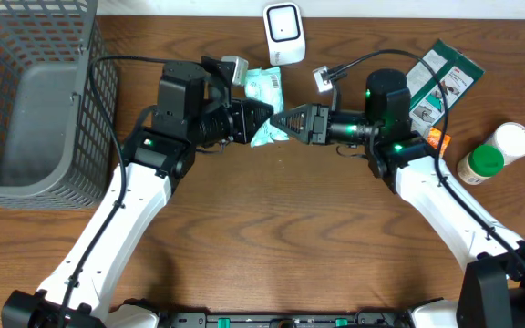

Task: Scan the item barcode
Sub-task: 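Hold the wipes pack up to the white scanner with the left gripper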

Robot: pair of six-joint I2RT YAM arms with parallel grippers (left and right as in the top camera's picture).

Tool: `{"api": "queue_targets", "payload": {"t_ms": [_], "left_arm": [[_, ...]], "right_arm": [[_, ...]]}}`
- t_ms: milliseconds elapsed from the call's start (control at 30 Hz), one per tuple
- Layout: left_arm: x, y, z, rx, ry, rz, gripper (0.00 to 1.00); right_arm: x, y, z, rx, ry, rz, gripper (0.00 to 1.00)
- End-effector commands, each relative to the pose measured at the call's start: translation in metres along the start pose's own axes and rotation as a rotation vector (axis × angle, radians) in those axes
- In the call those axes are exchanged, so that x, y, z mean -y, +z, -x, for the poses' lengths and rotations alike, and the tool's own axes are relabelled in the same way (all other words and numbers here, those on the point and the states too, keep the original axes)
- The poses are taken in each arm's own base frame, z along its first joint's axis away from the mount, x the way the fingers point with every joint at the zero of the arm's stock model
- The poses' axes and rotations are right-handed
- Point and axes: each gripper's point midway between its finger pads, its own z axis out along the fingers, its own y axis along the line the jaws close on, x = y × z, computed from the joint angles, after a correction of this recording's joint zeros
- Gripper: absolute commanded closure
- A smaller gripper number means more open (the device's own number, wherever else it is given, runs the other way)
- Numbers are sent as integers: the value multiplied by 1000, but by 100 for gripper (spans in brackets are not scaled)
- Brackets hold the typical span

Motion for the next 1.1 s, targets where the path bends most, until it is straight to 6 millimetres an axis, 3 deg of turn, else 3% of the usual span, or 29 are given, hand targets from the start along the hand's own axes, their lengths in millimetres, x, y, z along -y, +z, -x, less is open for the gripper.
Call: {"api": "queue_targets", "payload": {"t_ms": [0, 67, 200, 333, 467, 733, 900, 1067], "left_arm": [[-2, -2, -1, -7, 21, 25, 93], [-10, -6, 1, -11, 38, 95, 93], [-22, -28, 22, -4, 117, 283, 93], [-22, -48, 56, -20, 197, 418, 93], [-27, -41, 85, -72, 255, 490, 93], [-56, 4, 118, -127, 563, 684, 93], [-64, 32, 133, -73, 615, 677, 93], [-70, 50, 145, -17, 627, 671, 93]], "right_arm": [[2, -14, 9, 17, -62, -4, 19], [14, -23, 8, 14, -60, -37, 1], [52, -42, -9, -23, -16, -166, 1], [92, -51, -39, -92, 47, -384, 1], [120, -53, -74, -191, 52, -639, 1], [141, -61, -137, -400, -114, -1050, 1], [140, -103, -185, -531, -41, -1306, 1], [115, -132, -201, -546, -18, -1378, 1]]}}
